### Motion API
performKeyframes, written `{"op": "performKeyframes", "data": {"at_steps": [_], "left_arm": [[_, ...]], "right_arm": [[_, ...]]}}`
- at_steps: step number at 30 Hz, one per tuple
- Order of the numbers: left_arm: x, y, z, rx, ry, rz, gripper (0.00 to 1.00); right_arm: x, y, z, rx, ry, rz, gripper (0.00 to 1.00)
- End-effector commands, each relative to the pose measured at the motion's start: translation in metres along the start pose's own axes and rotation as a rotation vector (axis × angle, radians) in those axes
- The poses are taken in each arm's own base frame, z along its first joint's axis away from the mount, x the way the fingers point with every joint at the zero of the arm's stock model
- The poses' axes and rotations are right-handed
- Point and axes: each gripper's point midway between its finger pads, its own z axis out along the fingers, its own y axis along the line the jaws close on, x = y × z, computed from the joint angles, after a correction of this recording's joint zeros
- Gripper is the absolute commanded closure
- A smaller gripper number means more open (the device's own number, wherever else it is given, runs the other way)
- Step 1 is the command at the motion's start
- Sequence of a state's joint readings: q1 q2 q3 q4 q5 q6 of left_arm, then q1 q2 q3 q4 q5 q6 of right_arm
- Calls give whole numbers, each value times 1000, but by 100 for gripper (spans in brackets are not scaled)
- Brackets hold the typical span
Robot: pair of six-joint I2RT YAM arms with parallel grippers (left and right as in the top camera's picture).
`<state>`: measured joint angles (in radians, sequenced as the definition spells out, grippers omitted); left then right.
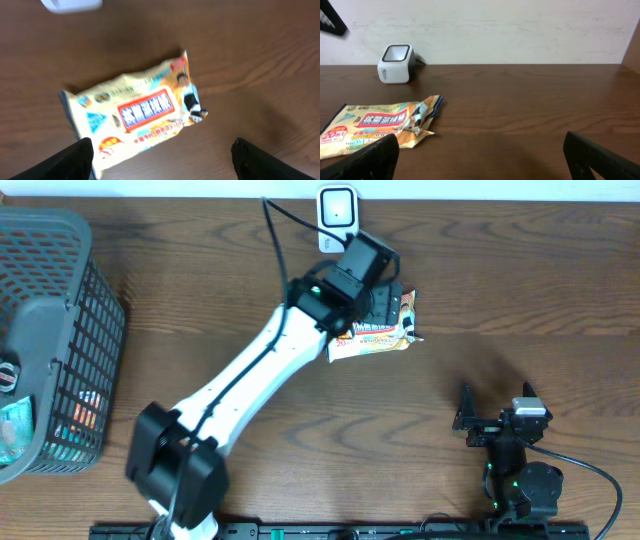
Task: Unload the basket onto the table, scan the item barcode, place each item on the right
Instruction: 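Carry the wipes pack past the scanner and drop it on the table, then return the left gripper into the basket and grasp the green wipes pack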
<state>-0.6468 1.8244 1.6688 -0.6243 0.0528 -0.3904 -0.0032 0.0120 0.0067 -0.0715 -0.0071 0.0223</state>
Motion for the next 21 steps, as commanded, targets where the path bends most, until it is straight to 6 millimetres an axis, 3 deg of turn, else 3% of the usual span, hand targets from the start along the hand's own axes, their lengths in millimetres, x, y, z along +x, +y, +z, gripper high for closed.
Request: {"op": "performKeyframes", "data": {"at_steps": [1, 4, 7, 11, 14, 16, 18, 21], "left_arm": [[-52, 12, -73, 16, -195, 23, 13], [-80, 42, -123, -13, -316, -15, 13], [-101, 100, -181, -142, -454, -107, 12], [-106, 197, -258, -410, -606, -265, 12], [-85, 283, -322, -712, -689, -424, 12], [-59, 333, -356, -900, -689, -528, 12], [-28, 369, -372, -1021, -628, -613, 12], [17, 412, -376, -1131, -518, -725, 12]], "right_arm": [[1, 1, 0, -6, 2, 6, 1], [1, 1, 0, -6, 1, 6, 1], [1, 1, 0, -6, 1, 6, 1], [1, 1, 0, -6, 1, 6, 1], [1, 1, 0, -6, 1, 6, 1], [1, 1, 0, -6, 1, 6, 1], [1, 1, 0, -6, 1, 6, 1], [1, 1, 0, -6, 1, 6, 1]]}}
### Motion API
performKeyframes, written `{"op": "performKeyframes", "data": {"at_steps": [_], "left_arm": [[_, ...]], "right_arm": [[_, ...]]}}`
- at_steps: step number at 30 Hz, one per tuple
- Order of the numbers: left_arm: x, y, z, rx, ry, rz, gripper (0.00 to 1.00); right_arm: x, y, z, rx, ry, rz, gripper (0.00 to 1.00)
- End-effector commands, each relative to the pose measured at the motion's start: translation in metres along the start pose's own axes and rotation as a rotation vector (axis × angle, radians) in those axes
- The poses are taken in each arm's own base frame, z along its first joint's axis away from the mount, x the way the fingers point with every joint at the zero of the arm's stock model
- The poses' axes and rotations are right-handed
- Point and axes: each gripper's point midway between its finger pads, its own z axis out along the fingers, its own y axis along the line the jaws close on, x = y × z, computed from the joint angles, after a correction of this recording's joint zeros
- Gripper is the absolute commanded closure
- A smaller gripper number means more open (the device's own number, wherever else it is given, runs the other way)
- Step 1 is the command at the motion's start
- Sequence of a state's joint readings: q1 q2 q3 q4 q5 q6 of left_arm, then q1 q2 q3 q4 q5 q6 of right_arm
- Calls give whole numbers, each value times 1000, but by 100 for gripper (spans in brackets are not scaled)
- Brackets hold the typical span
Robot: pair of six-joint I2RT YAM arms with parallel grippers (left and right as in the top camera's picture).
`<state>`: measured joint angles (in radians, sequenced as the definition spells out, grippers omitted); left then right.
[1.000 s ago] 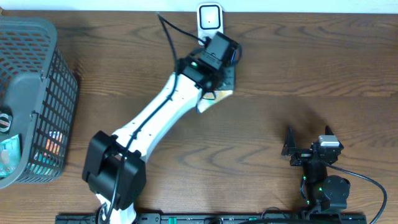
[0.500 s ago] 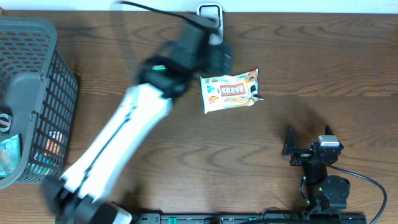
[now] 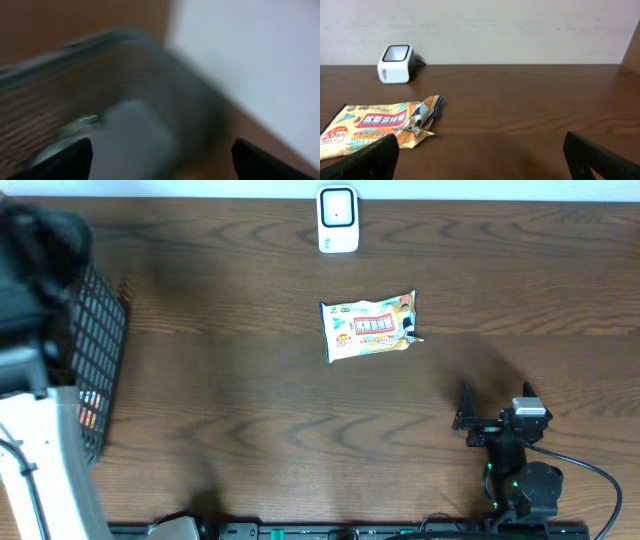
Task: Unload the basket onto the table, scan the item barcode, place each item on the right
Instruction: 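Return the left gripper into the basket and grasp the green wipes pack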
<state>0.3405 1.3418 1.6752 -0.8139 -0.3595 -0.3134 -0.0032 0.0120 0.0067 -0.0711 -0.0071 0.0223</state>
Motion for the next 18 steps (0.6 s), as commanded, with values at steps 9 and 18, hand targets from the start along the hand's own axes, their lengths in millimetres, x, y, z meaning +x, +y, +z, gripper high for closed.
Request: {"op": "performKeyframes", "data": {"at_steps": [9, 18], "left_arm": [[74, 135, 96, -431, 238, -54, 12], [141, 161, 155, -462, 471, 212, 12]], "right_arm": [[1, 1, 0, -6, 2, 6, 1], [1, 1, 0, -6, 1, 6, 1]]}}
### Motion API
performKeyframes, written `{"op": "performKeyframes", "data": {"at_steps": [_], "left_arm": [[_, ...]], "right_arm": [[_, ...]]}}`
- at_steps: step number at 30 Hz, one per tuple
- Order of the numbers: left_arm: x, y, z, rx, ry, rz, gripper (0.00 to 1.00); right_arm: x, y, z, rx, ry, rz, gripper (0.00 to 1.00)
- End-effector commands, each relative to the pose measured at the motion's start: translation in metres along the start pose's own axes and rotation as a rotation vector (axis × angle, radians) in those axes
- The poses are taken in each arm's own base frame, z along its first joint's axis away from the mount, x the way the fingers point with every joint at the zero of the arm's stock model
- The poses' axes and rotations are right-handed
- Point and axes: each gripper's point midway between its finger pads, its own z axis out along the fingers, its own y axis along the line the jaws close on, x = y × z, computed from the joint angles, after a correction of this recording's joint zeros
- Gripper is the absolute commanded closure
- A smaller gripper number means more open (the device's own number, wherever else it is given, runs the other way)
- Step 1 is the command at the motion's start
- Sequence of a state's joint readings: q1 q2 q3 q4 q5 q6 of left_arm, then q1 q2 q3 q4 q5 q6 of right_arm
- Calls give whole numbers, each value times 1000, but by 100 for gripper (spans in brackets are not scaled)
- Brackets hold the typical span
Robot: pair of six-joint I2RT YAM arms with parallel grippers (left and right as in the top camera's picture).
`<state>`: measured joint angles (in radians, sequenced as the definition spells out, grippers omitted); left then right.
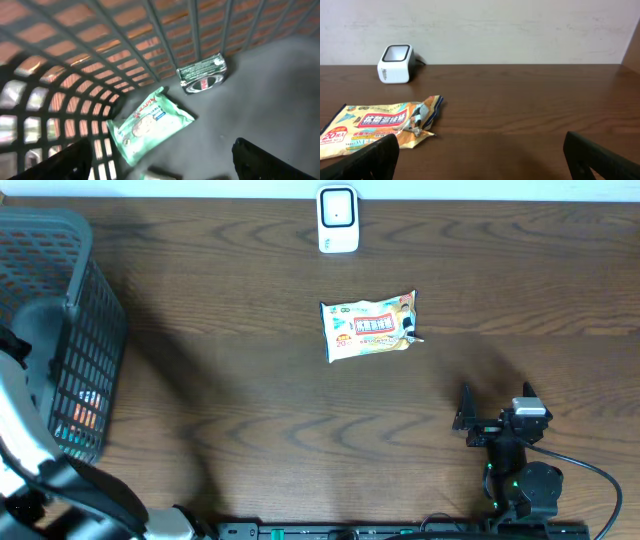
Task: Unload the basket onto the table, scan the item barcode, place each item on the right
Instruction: 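Return the left gripper into the basket and grasp the green wipes pack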
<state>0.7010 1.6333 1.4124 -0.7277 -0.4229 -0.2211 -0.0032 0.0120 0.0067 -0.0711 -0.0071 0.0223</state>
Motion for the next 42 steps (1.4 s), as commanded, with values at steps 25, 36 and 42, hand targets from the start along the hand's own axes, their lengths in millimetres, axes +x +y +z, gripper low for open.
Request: {"op": "performKeyframes", "data": {"at_steps": [25, 36, 42], "left_arm": [[86, -6, 108, -98, 351, 518, 12], [89, 12, 119, -89, 383, 454, 13], [99, 22, 127, -74, 411, 421, 16]], "right_arm": [[1, 1, 0, -6, 1, 6, 1], [1, 1, 0, -6, 1, 6, 1], [1, 1, 0, -5, 1, 6, 1]]}}
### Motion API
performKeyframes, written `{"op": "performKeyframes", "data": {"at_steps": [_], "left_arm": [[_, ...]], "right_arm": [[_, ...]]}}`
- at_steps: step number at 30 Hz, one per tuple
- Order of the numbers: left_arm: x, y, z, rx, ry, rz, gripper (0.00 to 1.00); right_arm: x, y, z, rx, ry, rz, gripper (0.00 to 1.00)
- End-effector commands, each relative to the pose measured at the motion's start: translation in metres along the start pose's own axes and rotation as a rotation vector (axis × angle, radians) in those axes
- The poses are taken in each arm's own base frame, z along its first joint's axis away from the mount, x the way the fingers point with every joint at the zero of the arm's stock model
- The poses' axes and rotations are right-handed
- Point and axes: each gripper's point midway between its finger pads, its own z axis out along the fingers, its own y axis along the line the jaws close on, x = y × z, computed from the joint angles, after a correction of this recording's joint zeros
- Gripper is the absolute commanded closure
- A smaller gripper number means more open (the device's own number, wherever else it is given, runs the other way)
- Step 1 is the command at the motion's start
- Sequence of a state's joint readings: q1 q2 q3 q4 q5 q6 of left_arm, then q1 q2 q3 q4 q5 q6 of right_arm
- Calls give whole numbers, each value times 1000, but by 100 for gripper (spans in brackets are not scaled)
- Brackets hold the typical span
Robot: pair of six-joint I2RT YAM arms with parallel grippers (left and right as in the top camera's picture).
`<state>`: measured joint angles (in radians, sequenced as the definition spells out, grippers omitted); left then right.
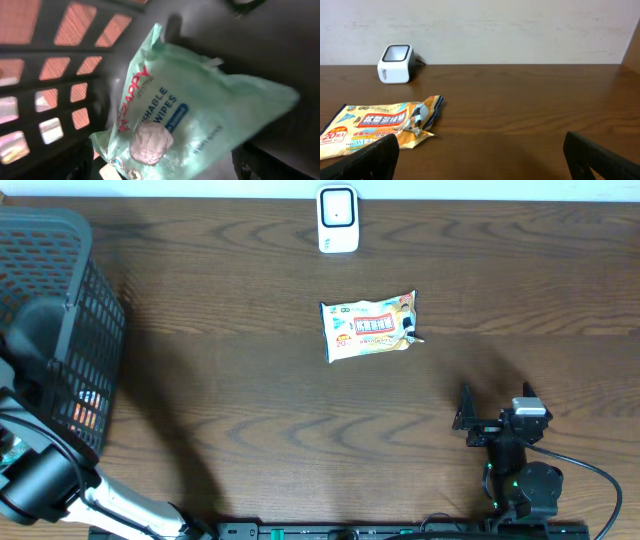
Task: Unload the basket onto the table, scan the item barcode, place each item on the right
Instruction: 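Return the left gripper into the basket and grasp the green wipes pack, then carry the green pack to the scanner and release it on the table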
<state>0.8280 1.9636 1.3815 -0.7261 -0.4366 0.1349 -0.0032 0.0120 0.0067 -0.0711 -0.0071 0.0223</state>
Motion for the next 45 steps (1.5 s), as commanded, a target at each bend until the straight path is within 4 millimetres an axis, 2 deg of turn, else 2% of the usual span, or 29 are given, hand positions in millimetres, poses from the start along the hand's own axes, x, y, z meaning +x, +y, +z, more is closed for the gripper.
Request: {"op": "performKeyframes", "data": {"at_steps": [1, 7, 10, 11, 14, 18, 23, 29, 34, 37, 40, 42, 45], "left_arm": [[11, -7, 14, 34, 37, 14, 20], [9, -9, 17, 36, 22, 6, 51], [8, -9, 17, 36, 17, 2, 89], [8, -9, 17, 36, 17, -10, 92], [4, -7, 11, 35, 1, -72, 93], [-10, -3, -14, 39, -72, -140, 93], [-37, 11, -82, 70, -261, -312, 93], [-59, 37, -201, 200, -607, -600, 93], [-52, 52, -303, 419, -866, -790, 93], [-41, 43, -369, 665, -999, -788, 93], [-20, 21, -430, 947, -1070, -728, 93], [-2, -2, -467, 1148, -1067, -661, 93], [24, -42, -507, 1363, -1024, -521, 93]], "right_arm": [[1, 1, 0, -6, 1, 6, 1], [1, 1, 0, -6, 1, 6, 1], [1, 1, 0, -6, 1, 6, 1], [1, 1, 0, -6, 1, 6, 1], [1, 1, 0, -6, 1, 6, 1], [1, 1, 0, -6, 1, 6, 1], [1, 1, 0, -6, 1, 6, 1], [1, 1, 0, -6, 1, 6, 1], [1, 1, 0, -6, 1, 6, 1], [1, 1, 0, -6, 1, 6, 1], [1, 1, 0, -6, 1, 6, 1], [1, 1, 0, -6, 1, 6, 1], [1, 1, 0, -6, 1, 6, 1]]}}
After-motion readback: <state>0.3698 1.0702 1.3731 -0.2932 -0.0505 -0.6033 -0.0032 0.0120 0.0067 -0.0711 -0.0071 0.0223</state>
